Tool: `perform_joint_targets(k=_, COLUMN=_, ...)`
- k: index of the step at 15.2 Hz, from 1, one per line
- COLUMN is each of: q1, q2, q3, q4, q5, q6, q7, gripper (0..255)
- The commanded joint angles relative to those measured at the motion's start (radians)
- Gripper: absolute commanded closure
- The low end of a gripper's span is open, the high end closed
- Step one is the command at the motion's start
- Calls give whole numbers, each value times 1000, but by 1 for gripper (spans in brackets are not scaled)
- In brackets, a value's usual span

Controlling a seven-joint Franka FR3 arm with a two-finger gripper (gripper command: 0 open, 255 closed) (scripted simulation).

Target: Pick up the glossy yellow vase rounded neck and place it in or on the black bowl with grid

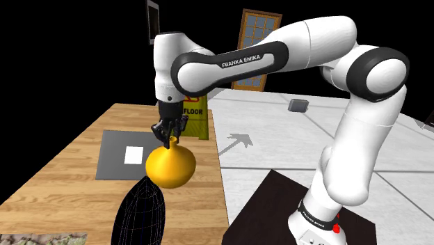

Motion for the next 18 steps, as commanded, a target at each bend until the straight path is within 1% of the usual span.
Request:
perform_joint_targets(k=1, q1=24, q2=69, q3=17, q4=108, q5=-26, q6=-43, q7=47, gripper=255)
perform_joint_targets(k=6, q1=104, q2=237, q3=47, q4=370, q5=-92, q6=-151, q7=151, gripper=255)
perform_joint_targets(k=8, q1=147, q2=316, q3=53, q4=499, q5=-123, q6=-206, q7=187, gripper=255)
perform_joint_targets(k=9, q1=176, q2=369, q3=55, q4=586, q5=-142, q6=-244, q7=207, gripper=255)
perform_joint_targets(k=18, q1=163, q2=360, q3=50, q4=450, q5=-140, q6=-118, q7=211, gripper=255)
